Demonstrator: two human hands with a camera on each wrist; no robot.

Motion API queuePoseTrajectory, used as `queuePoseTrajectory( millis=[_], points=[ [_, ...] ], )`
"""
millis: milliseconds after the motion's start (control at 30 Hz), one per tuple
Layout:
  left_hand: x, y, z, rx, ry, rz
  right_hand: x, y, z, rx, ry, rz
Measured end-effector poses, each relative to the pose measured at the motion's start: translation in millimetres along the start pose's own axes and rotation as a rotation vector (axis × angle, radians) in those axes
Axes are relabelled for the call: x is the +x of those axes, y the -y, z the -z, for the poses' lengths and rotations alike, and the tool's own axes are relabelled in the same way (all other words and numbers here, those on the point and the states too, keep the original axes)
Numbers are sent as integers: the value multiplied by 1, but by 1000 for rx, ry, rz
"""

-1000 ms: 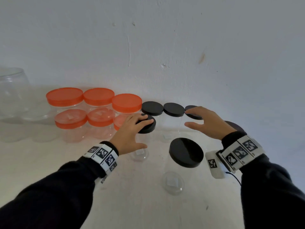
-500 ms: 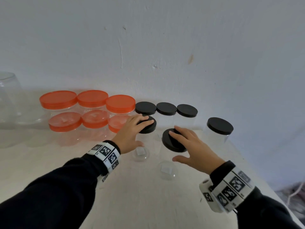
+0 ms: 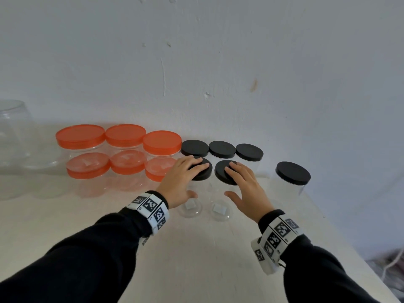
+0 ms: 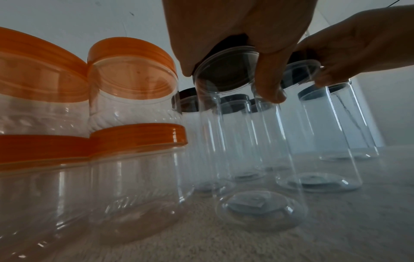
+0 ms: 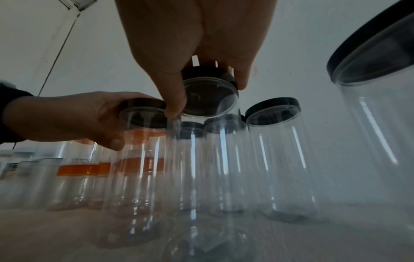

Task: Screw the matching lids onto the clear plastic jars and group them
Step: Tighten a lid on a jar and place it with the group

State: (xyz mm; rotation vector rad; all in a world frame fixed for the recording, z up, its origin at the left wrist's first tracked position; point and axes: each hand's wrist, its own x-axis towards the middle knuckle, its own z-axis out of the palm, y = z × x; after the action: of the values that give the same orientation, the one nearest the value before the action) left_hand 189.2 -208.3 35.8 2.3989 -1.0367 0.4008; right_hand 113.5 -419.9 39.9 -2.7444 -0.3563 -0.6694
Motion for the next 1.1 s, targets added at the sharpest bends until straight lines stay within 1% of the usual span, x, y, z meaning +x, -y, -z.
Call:
queuePoseTrajectory(
  millis=[200, 400, 567, 733, 833, 867, 933, 967, 1000, 1100],
  points=[
    [3, -2, 0, 2, -7, 5, 10, -4, -1, 16, 30, 4],
    [5, -3, -3, 18, -7, 19, 18, -7, -8, 19, 5, -7],
    [6, -4, -4, 1, -10, 36, 19, -9, -12, -35, -31, 9],
    [6, -5, -5, -2, -18, 59, 21, -7, -14, -72, -4, -6],
    [6, -7, -4, 6, -14, 68, 22, -3, -12, -120, -13, 1],
    [6, -8, -4, 13, -9, 71, 23, -1, -11, -129, 5, -8],
    [6, -9, -4, 20, 0, 76, 21, -1, -6, -148, 91, -42],
    [6, -10, -3, 20, 7, 79, 20, -3, -3, -161, 105, -57],
    [6, -10, -3, 20, 13, 82, 18, -6, 2, -158, 83, -75],
    [6, -9, -2, 26, 17, 87, 11, -23, 23, -159, -80, -178]
  ],
)
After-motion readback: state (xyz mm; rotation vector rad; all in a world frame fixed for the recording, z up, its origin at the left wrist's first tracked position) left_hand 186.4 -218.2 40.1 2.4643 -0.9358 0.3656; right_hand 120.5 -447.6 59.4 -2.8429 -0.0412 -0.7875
